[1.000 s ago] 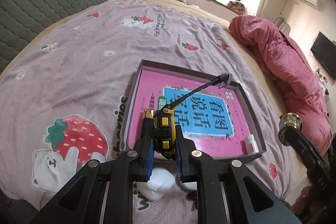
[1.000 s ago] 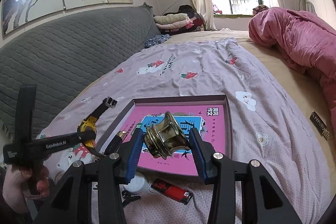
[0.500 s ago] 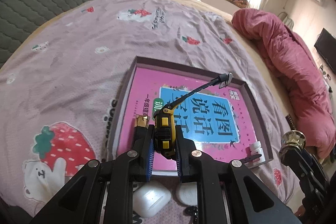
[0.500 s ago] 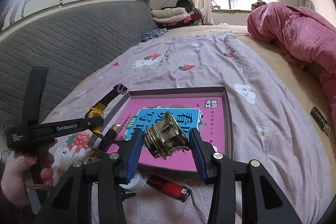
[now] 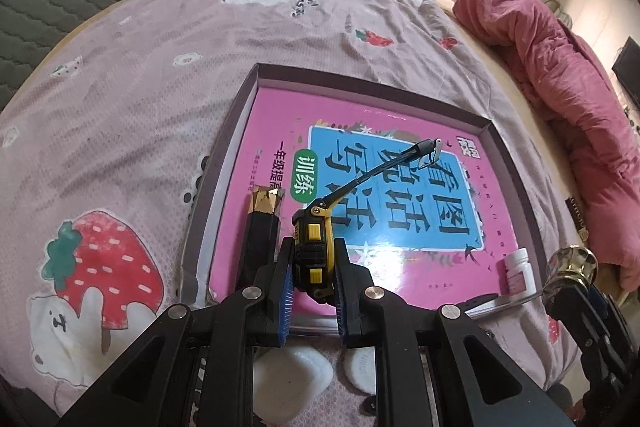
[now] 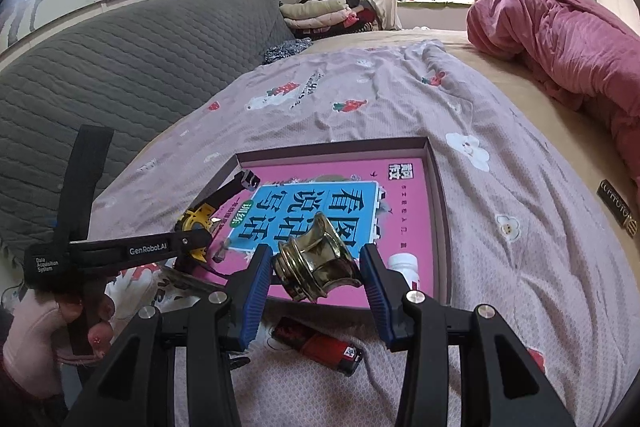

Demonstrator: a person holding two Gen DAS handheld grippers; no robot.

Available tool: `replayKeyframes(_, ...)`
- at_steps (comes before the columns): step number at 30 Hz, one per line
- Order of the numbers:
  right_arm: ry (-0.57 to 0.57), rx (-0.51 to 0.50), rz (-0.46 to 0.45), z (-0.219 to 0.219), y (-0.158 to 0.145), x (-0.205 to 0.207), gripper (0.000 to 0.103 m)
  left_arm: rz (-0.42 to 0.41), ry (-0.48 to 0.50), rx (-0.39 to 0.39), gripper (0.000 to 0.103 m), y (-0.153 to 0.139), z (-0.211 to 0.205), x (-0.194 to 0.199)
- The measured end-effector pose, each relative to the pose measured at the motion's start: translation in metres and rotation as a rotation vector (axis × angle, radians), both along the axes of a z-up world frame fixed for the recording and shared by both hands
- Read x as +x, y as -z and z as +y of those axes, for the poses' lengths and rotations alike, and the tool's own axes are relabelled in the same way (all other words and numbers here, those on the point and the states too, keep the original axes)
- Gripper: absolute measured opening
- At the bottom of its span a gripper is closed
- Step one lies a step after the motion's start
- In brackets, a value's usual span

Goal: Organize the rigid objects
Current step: 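Carry the tape measure over the tray with left tool while right carries the knob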

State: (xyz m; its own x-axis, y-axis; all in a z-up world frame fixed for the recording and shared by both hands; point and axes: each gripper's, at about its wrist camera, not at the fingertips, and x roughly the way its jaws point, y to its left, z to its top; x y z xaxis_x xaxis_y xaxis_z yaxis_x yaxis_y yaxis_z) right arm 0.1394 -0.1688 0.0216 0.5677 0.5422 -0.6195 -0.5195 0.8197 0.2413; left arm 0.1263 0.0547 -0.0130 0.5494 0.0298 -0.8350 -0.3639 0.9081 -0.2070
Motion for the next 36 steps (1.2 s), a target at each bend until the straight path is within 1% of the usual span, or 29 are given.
replayKeyframes(7,-0.005,-0.010,0.014,0.004,0.007,-0.001,0.045,0.012,0.027,0.069,0.017,0.004,-0.011,0.000)
replayKeyframes(11,-0.006,-0.009,0.012,0.009,0.007,0.003,0.045,0.037,0.020,0.084,0.018,0.007,-0.010,0.001)
replayKeyframes(14,-0.010,-0.017,0.015,0.016,0.008,0.007,0.045,0.050,0.017,0.076,0.018,0.010,-0.007,0.002)
replayKeyframes(20,-0.035,-0.027,0.051,0.030,0.017,0.012,0.045,0.061,0.028,0.098,0.018,0.012,-0.009,0.000)
replayKeyframes(24,-0.025,-0.030,0.073,0.033,0.022,0.017,0.045,0.065,0.027,0.092,0.018,0.013,-0.010,-0.001)
replayKeyframes(27,-0.002,-0.051,0.083,0.033,0.027,0.021,0.045,0.068,0.027,0.082,0.018,0.014,-0.009,-0.002)
replayKeyframes(30,0.008,-0.081,0.073,0.034,0.029,0.021,0.045,0.070,0.027,0.078,0.018,0.015,-0.009,-0.002)
replayKeyframes(36,0.011,-0.139,0.071,0.042,0.036,0.021,0.045,0.075,0.041,0.099,0.018,0.014,-0.011,-0.002)
